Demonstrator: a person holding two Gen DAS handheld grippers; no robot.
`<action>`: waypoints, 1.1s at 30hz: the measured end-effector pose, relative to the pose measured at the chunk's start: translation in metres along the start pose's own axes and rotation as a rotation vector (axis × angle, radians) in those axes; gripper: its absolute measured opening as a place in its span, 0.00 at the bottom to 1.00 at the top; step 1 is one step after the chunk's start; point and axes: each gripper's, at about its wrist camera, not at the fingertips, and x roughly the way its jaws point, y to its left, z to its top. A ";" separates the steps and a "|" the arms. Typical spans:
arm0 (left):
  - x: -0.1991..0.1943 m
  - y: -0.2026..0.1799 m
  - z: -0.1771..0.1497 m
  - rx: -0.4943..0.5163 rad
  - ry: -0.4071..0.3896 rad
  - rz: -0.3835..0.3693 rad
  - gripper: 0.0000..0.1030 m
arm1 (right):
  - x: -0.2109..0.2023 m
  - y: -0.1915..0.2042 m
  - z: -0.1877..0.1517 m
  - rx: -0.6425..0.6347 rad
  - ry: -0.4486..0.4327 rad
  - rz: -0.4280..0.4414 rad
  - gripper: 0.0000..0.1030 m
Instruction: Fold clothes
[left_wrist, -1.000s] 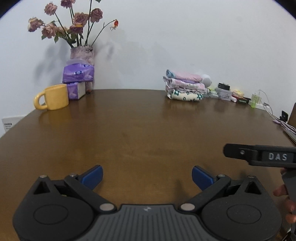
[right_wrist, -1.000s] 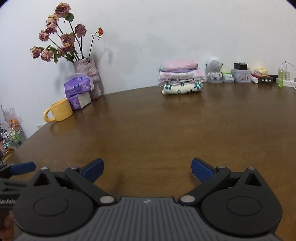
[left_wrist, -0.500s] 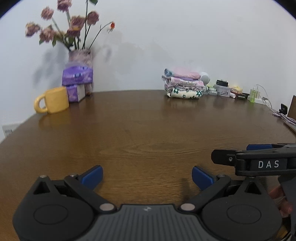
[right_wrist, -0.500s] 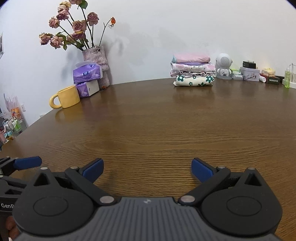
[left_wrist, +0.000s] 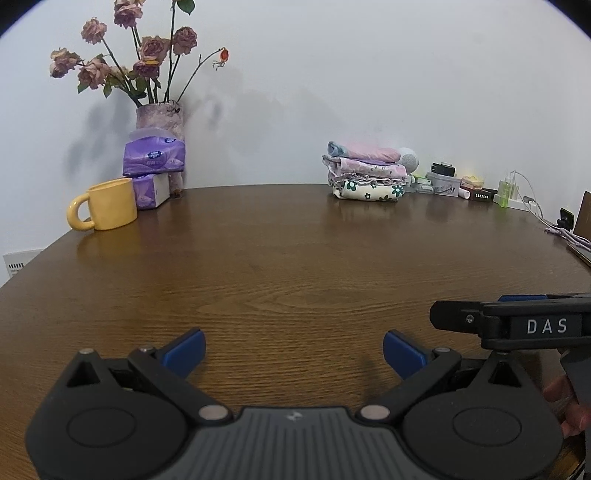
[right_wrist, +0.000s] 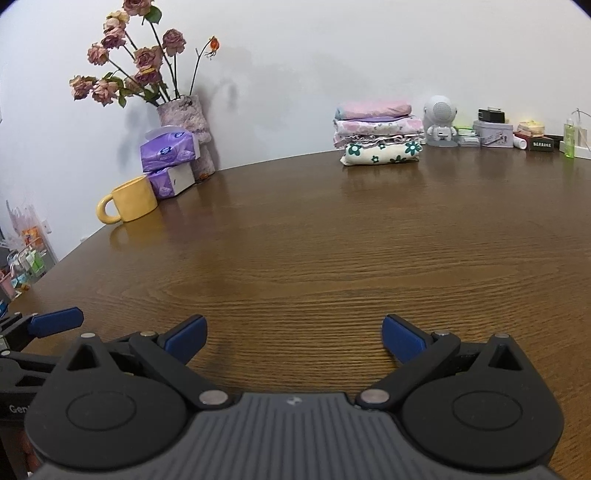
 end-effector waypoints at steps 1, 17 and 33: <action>0.001 0.000 0.000 -0.002 0.005 0.001 1.00 | 0.000 0.000 0.000 -0.002 -0.003 -0.003 1.00; 0.003 0.001 0.001 -0.017 0.023 0.020 1.00 | -0.003 0.003 -0.004 -0.003 -0.023 -0.025 1.00; 0.002 0.001 0.002 -0.016 0.022 0.019 1.00 | -0.004 0.005 -0.005 -0.001 -0.026 -0.029 1.00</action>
